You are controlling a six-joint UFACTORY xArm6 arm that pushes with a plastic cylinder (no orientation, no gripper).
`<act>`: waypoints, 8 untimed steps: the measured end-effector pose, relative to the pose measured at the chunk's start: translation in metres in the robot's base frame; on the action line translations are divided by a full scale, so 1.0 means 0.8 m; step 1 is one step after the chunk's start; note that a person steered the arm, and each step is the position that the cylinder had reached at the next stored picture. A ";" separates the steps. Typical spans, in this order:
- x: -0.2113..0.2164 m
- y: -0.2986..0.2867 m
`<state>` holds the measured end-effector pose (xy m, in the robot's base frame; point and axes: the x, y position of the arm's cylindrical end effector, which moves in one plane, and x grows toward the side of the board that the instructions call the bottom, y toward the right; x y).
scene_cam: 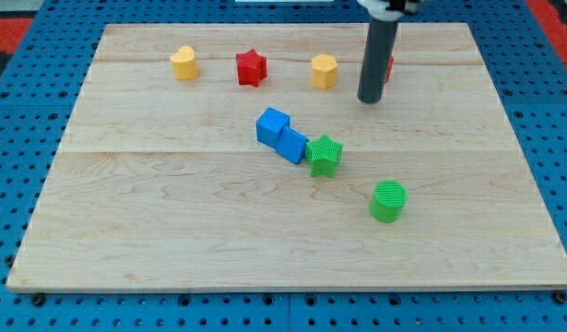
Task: Move the blue blocks and green star to the bottom of red star
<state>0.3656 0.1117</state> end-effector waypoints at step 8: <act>0.091 -0.115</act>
<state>0.4387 0.0196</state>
